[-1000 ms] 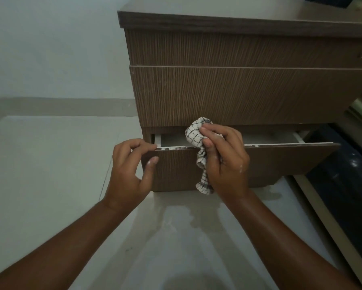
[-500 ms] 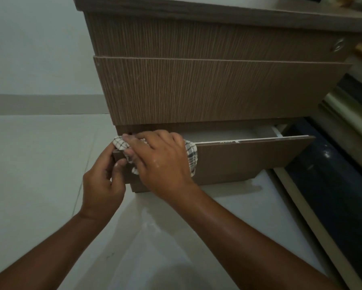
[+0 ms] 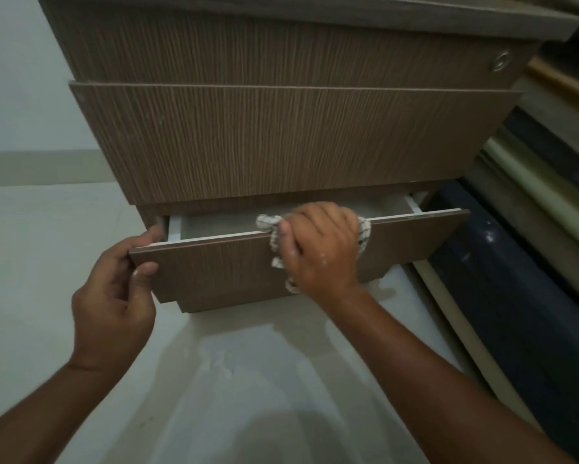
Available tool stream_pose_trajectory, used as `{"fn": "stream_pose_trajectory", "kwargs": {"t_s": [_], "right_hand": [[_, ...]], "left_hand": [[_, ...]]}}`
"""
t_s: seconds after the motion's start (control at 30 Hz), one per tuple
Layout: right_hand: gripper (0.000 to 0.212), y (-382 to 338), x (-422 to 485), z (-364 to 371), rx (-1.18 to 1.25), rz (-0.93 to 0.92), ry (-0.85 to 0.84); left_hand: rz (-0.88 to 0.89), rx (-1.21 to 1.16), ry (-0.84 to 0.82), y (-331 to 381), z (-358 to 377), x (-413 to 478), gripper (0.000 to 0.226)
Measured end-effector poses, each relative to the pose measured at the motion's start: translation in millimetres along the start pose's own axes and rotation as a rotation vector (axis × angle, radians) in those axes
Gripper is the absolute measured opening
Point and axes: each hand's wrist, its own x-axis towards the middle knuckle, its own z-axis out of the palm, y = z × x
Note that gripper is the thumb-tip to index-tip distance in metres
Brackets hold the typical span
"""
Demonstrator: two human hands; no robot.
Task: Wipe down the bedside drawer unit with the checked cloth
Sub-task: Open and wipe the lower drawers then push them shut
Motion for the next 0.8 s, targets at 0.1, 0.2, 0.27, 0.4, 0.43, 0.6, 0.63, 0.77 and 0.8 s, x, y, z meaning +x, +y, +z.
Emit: {"fn": "stream_pose_trajectory", "kwargs": {"t_s": [0.1, 0.2, 0.27, 0.4, 0.43, 0.6, 0.63, 0.77, 0.8], "right_hand": [[0.037, 42.8, -4.3, -14.7, -0.035, 0.014, 0.030], [0.041, 79.2, -8.1, -26.8, -0.069, 0.019, 0.029], [0.037, 99.7, -9.3, -36.0, -0.076, 0.025, 0.027], [0.031, 136.3, -9.5, -59.3, -0.130, 0.059, -0.019], [0.032, 145.8, -9.3, -64.7, -0.142, 0.086, -0.039], [0.034, 184.2, -8.3, -92.4, -0.066, 0.466, -0.012], [0.034, 185.0, -6.4, -96.7, -0.052, 0.545, 0.042], [0.034, 147.7, 14.5, -92.5, -0.042, 0.543, 0.264], [0.033, 129.3, 19.4, -85.7, -0.015, 0.475, 0.276]], "left_hand": [[-0.002, 0.028, -0.004, -3.7, -1.5, 0.2, 0.036], [-0.023, 0.040, -0.020, -13.7, -3.5, 1.1, 0.042], [-0.033, 0.052, -0.031, -18.1, -3.7, 2.0, 0.046], [-0.032, 0.033, -0.041, -17.3, -1.2, 1.5, 0.048], [-0.028, 0.033, -0.041, -16.2, -0.7, 1.5, 0.048], [-0.022, 0.022, -0.058, -13.0, -0.9, 2.4, 0.051], [-0.023, 0.021, -0.058, -12.2, -0.8, 2.4, 0.050], [-0.028, 0.011, -0.017, -7.2, 4.5, 1.2, 0.041], [-0.030, 0.000, 0.003, -5.0, 6.7, 0.6, 0.041]]}}
